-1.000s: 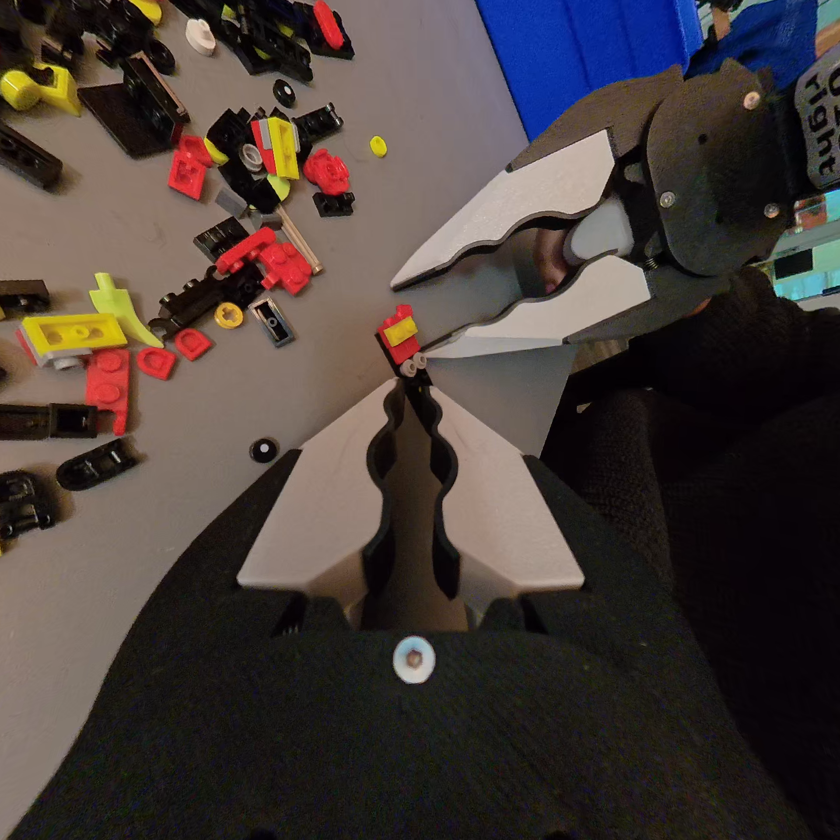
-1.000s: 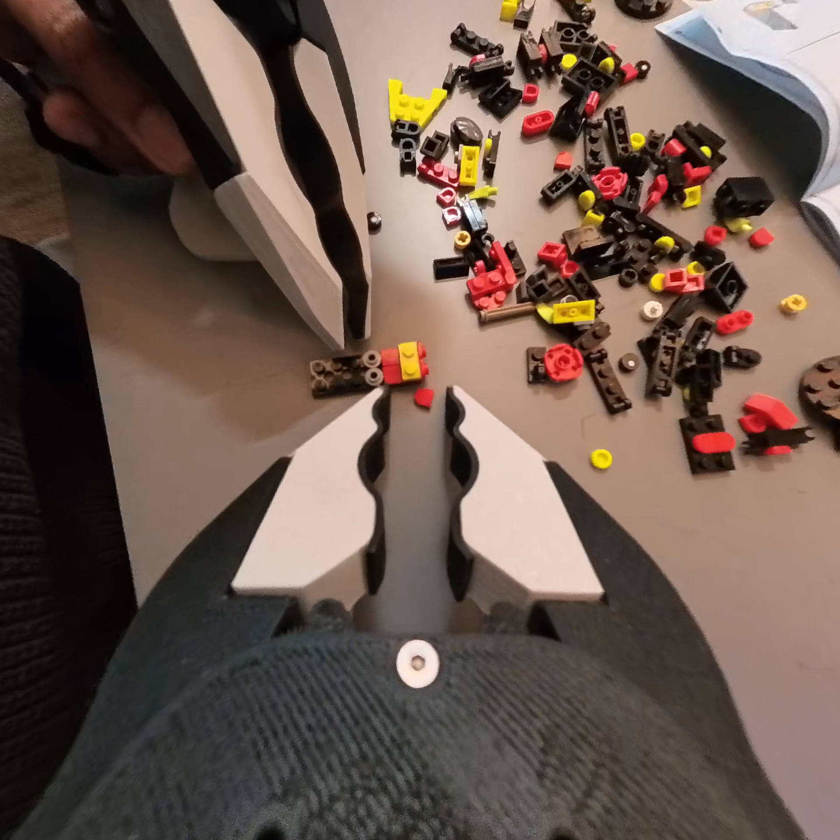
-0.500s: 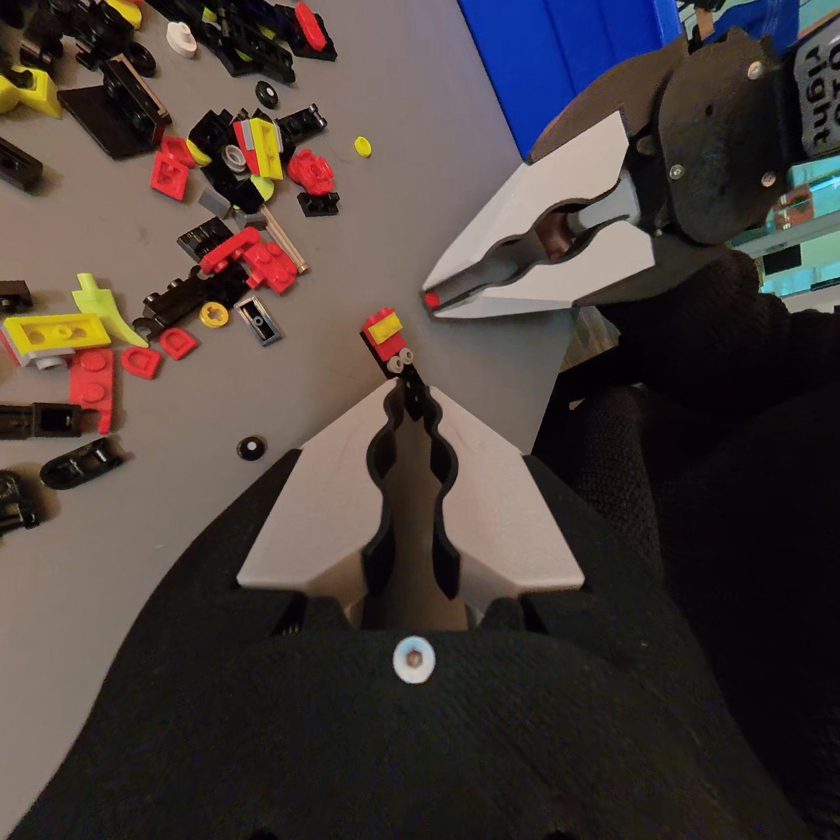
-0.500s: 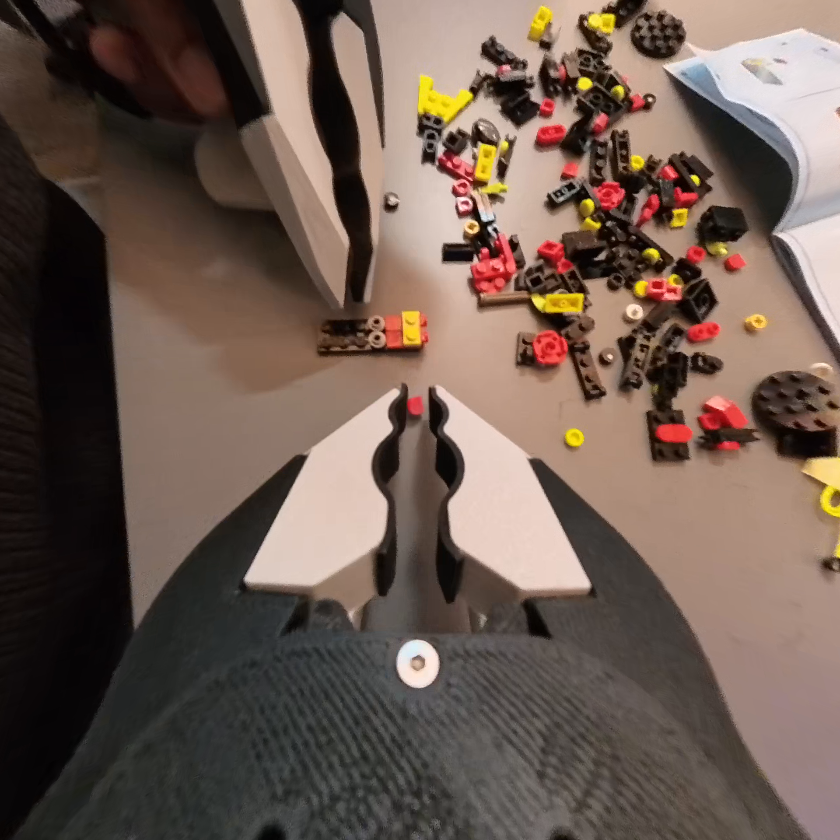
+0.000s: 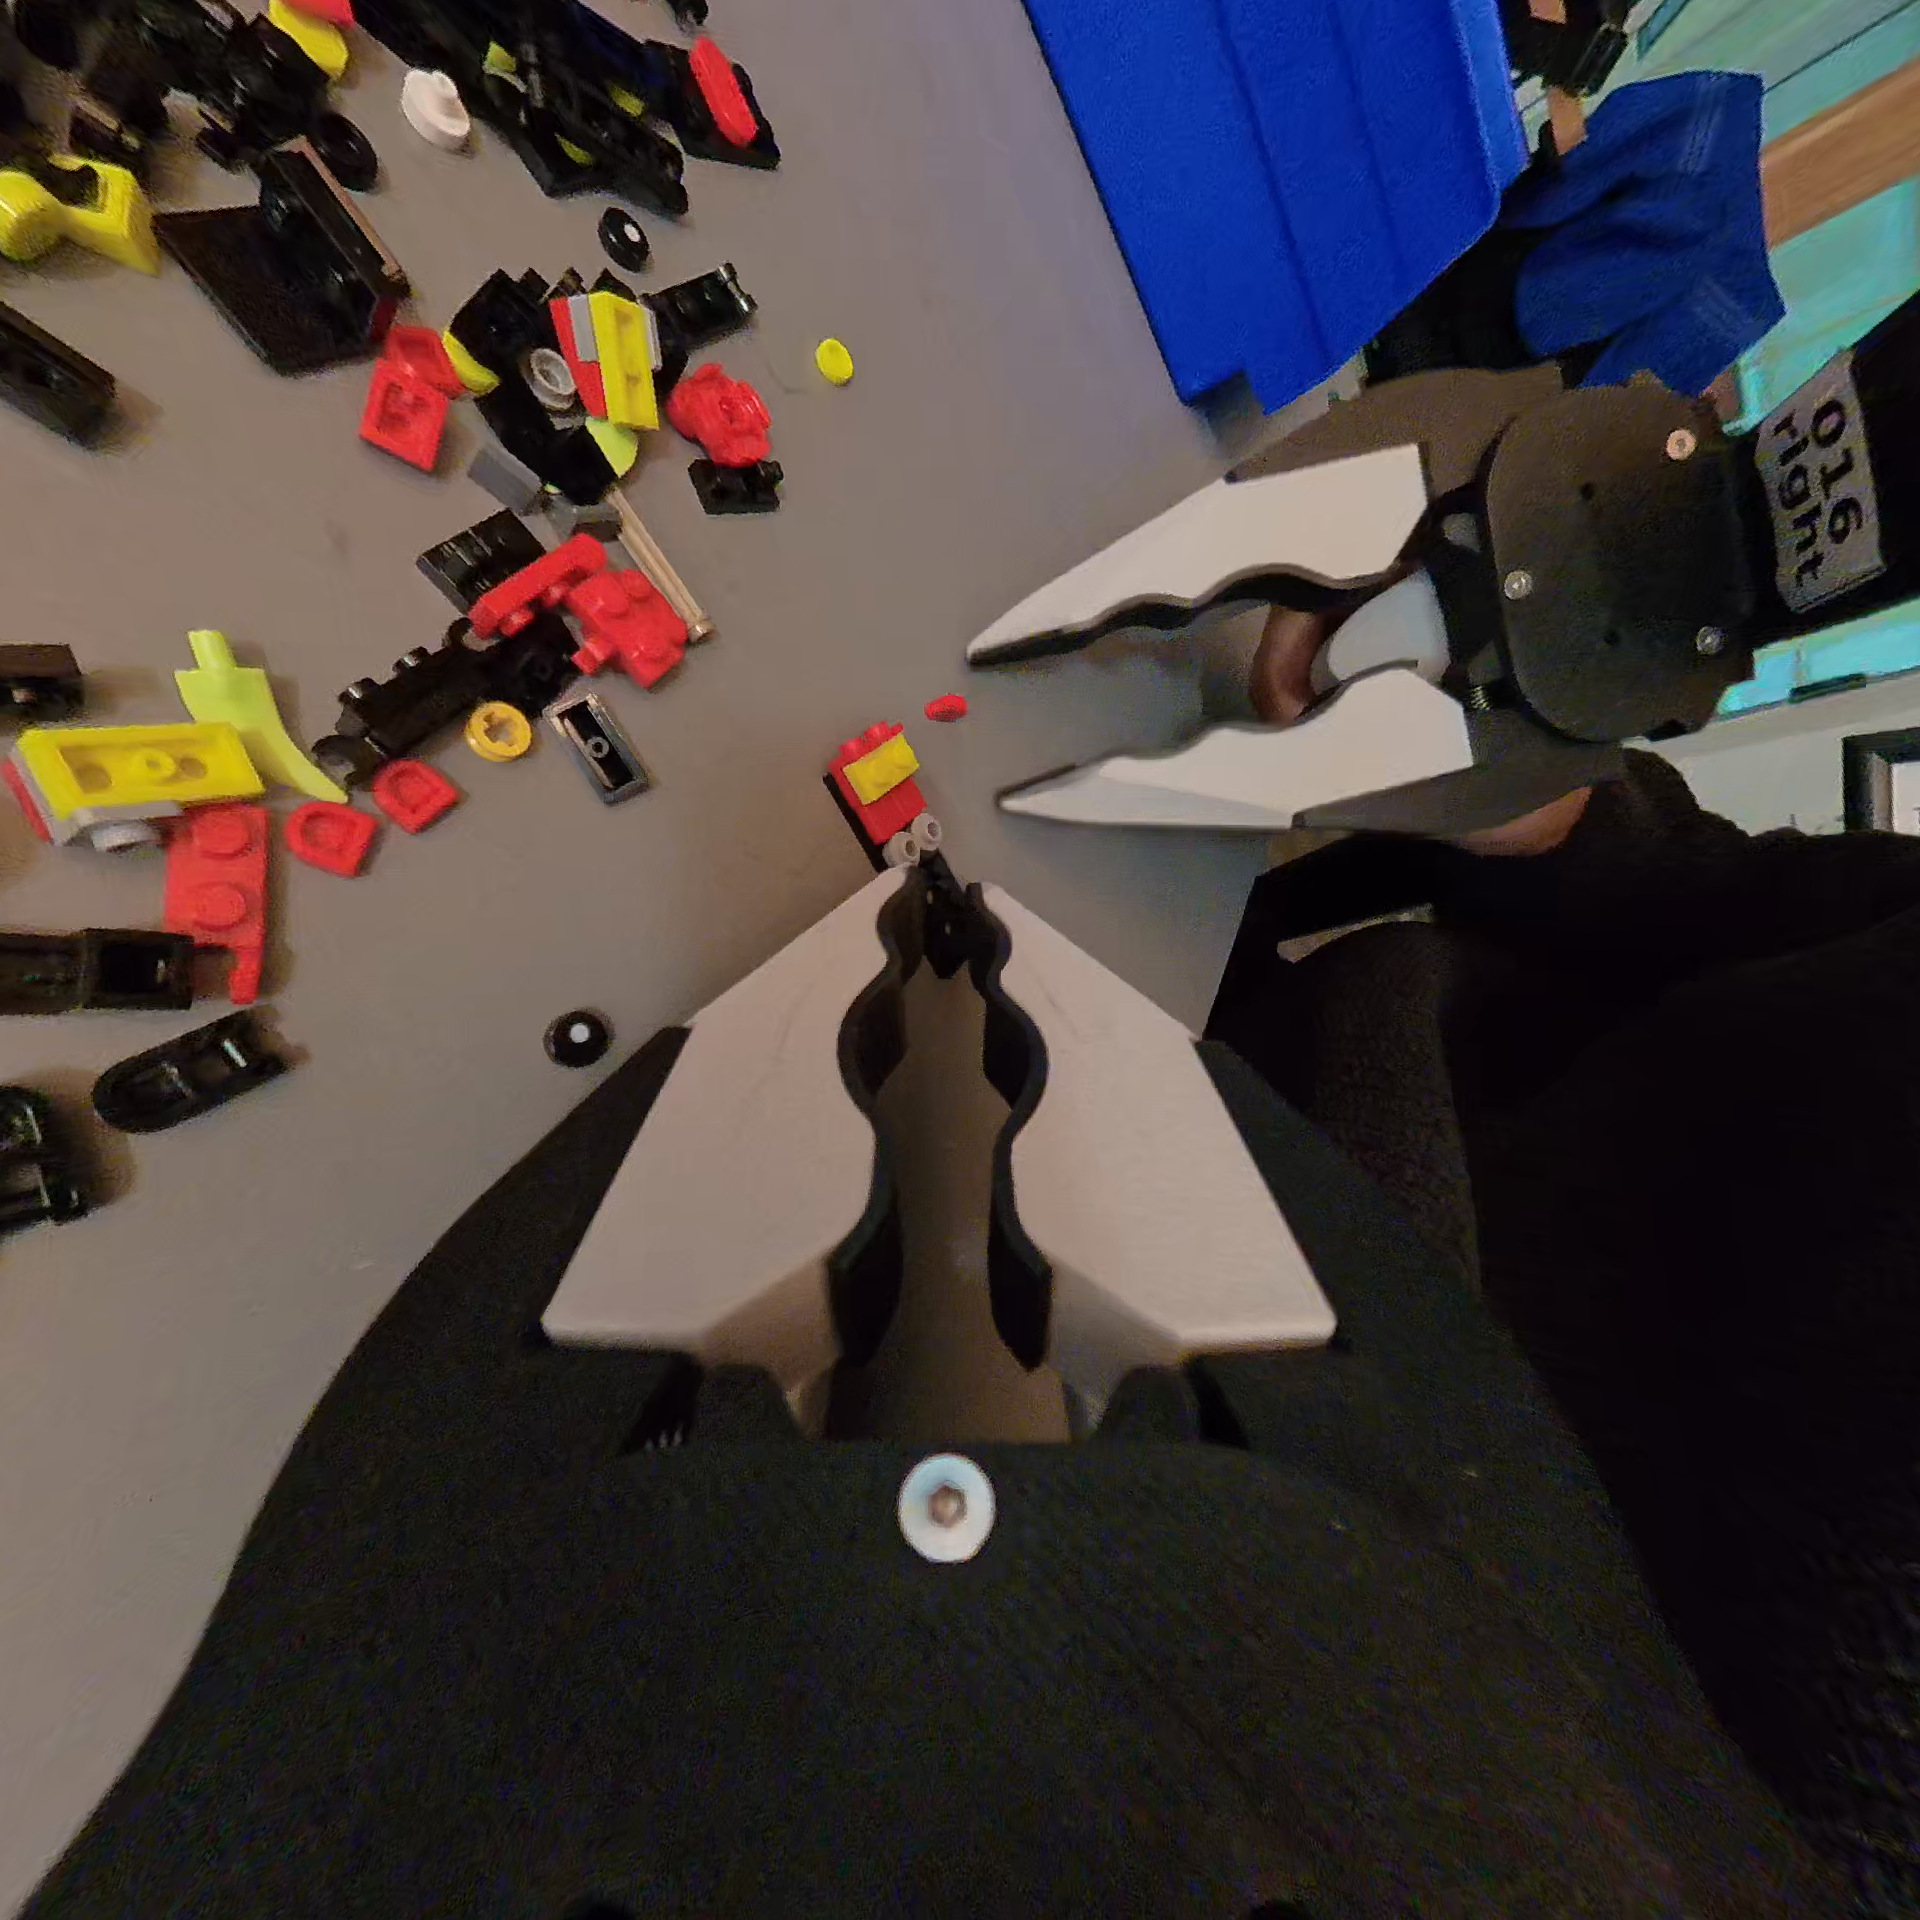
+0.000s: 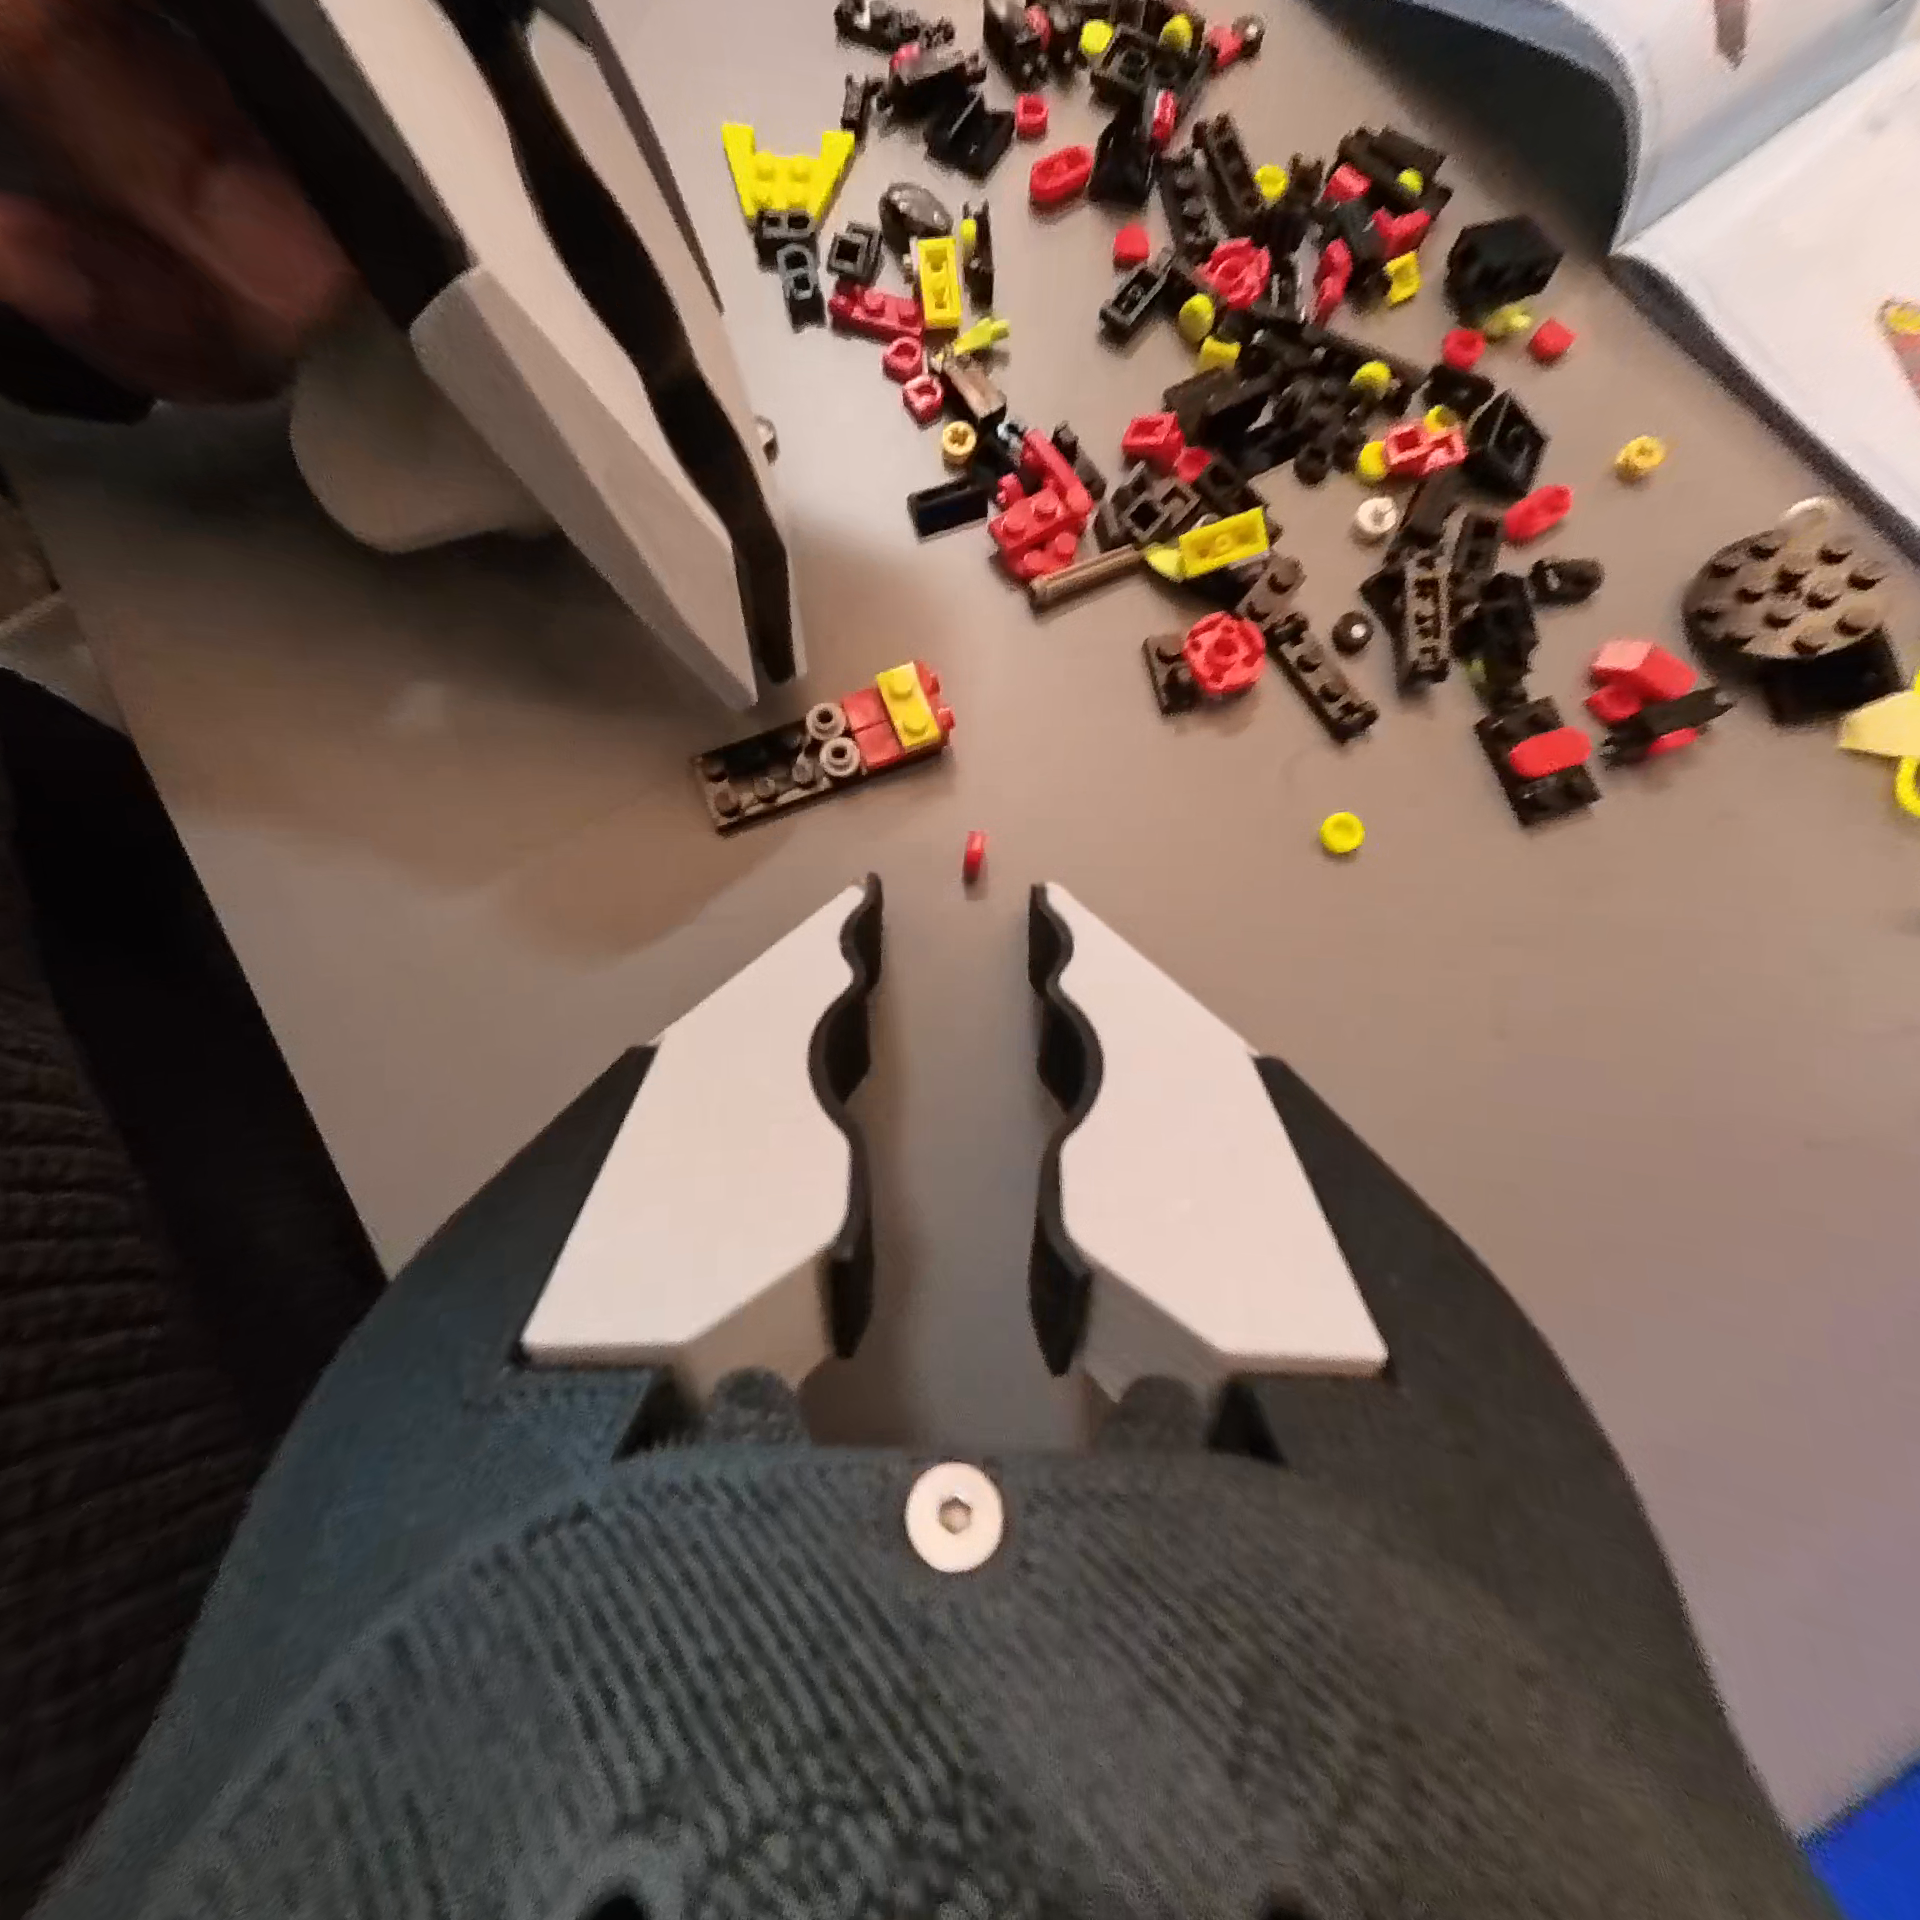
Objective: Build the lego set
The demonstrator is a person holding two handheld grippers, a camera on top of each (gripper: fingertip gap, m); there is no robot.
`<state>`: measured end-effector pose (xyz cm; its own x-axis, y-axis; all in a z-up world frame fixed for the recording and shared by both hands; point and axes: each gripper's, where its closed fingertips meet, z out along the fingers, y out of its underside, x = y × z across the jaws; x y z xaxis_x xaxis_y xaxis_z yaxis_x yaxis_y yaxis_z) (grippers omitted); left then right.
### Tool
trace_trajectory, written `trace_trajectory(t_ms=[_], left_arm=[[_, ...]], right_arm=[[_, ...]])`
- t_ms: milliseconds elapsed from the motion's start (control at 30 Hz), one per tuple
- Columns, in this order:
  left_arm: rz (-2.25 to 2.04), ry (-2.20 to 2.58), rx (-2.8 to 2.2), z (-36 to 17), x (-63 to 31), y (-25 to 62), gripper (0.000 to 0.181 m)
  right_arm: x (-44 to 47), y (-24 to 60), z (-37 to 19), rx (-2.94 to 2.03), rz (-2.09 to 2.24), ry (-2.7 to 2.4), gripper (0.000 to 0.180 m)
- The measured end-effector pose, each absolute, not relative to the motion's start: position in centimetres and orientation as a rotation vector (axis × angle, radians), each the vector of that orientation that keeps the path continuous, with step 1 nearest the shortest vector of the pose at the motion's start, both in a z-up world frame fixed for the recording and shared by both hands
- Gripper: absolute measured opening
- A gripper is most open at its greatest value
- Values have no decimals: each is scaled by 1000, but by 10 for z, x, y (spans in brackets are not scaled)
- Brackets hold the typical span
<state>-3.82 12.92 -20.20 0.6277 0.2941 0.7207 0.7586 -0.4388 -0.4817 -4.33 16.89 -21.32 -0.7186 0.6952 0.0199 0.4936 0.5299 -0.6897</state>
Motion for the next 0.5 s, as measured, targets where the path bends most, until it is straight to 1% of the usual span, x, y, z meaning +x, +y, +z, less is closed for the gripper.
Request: trace_trajectory(t_ms=[133,200,300,500], left_arm=[[-706,-820,-2020,-203,-37,130,5],[-706,-822,-2019,-203,-38,130,5],[-708,-825,-2018,-203,-38,130,5],[-708,-817,-2021,-203,-36,130,5]], right_arm=[[-43,157,-207,-1003,1116,-2496,26],[-45,159,-209,-983,1076,-2495,24],[-51,166,-214,-972,979,-2483,16],[-55,167,-213,-996,1004,-2471,7]])
